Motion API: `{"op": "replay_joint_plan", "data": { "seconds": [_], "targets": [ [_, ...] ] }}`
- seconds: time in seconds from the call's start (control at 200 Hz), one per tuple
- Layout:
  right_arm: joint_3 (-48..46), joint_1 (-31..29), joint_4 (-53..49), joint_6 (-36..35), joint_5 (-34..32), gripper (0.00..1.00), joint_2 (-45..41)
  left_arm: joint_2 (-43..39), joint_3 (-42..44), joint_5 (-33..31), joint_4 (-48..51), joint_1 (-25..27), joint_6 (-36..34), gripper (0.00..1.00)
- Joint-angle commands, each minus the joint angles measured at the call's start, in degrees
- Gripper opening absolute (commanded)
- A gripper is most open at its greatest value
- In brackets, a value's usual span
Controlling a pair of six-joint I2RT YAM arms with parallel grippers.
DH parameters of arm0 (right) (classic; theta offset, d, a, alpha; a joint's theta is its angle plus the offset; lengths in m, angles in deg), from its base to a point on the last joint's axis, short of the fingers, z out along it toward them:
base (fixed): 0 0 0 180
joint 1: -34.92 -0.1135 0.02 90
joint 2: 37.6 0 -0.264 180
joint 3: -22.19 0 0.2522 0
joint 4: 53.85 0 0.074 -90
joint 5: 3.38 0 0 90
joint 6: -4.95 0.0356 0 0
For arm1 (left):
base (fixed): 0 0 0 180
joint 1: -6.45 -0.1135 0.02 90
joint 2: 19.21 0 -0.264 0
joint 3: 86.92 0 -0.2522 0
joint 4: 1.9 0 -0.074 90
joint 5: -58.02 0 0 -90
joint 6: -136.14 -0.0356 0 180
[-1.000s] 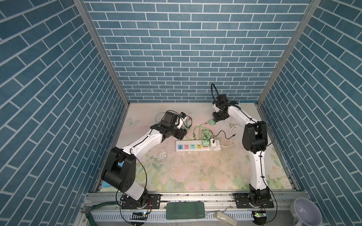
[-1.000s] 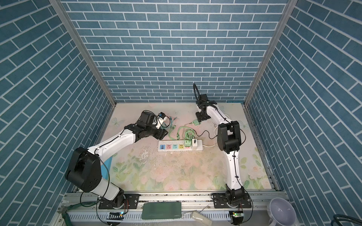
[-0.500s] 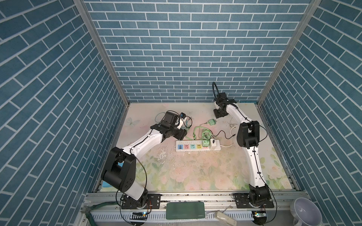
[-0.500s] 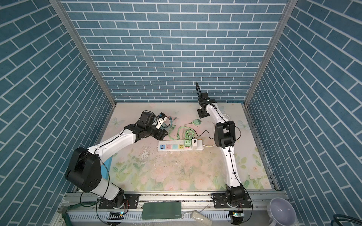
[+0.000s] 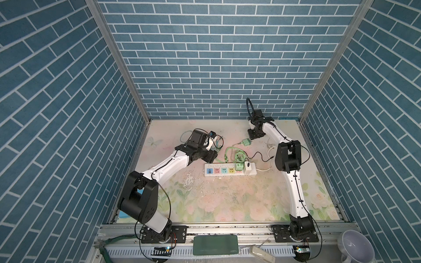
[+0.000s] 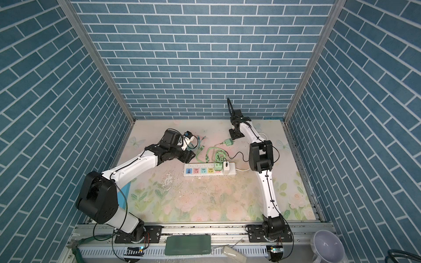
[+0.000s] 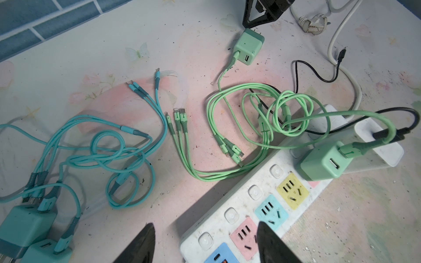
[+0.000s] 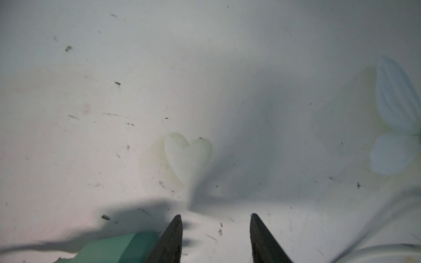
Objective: Insert the plug
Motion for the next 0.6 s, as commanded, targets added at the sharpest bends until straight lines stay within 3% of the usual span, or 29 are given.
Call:
{"op": "replay_joint_plan", "data": {
  "seconds": [0.0, 0.265, 0.43, 0.595],
  "targets": [
    [-4.0, 0.1, -0.4, 0.9, 0.6, 0.49, -3.0, 0.5, -0.5, 0.1, 0.0, 0.2, 0.1, 0.72],
    [-15.9, 0.1, 1.0, 2.1, 1.8, 0.48, -11.0, 0.6, 0.1, 0.0, -0.7, 0.2, 0.2, 0.72],
    [-27.7, 0.1, 5.0, 2.8, 6.1, 0.50, -19.0, 1.1, 0.0, 0.4, -1.0, 0.2, 0.2, 0.72],
    [-28.9, 0.9, 6.5, 2.2, 3.9, 0.51, -23.0, 2.2, -1.1, 1.1, -0.6, 0.2, 0.2, 0.72]
  ]
}}
